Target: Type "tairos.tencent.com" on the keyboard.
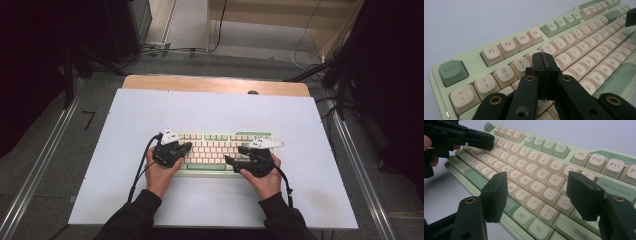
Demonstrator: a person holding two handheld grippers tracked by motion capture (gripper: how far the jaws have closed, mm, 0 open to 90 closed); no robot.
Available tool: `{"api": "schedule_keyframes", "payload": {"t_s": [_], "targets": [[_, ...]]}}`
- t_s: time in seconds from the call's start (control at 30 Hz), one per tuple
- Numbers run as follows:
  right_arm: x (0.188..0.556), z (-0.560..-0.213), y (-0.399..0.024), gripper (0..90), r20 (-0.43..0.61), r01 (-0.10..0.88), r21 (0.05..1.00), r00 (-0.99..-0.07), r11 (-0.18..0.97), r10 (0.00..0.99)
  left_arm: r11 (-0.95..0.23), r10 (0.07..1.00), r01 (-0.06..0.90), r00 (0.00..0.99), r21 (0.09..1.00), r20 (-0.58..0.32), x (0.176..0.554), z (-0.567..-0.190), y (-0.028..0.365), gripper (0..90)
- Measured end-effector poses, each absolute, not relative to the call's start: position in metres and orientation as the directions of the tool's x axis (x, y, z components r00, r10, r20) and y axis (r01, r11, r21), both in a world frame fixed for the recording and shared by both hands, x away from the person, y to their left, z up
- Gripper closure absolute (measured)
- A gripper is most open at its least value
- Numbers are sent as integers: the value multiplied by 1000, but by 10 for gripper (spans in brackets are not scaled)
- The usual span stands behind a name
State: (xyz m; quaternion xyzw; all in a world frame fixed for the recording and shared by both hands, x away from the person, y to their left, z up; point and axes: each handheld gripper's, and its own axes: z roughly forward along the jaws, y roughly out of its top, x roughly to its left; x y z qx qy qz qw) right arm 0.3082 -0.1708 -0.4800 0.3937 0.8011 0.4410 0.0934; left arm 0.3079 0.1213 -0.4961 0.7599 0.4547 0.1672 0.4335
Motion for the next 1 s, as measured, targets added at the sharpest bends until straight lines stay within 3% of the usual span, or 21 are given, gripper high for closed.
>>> {"api": "schedule_keyframes", "payload": {"t_s": [0.17,0.37,0.43,0.5,0.8,0.9,1.0], "targets": [[309,-481,-170,322,195,547,780,-676,306,711,-199,825,544,542,816,-160,307,-496,121,900],[309,-480,-171,324,198,548,781,-673,300,713,-107,818,472,542,875,-192,298,-480,130,563],[309,-480,-171,342,196,547,781,-672,301,714,-64,843,428,507,902,-181,293,-475,134,434],[309,-480,-171,367,189,542,782,-677,307,712,-23,866,392,467,920,-177,289,-473,140,360],[308,-479,-161,779,180,501,789,-742,356,646,0,874,443,436,897,-215,288,-478,152,292],[308,-478,-157,862,175,495,787,-752,369,636,-6,878,452,429,892,-211,286,-479,154,290],[309,-478,-153,877,173,488,786,-763,379,622,0,883,457,418,889,-214,283,-479,156,290]]}}
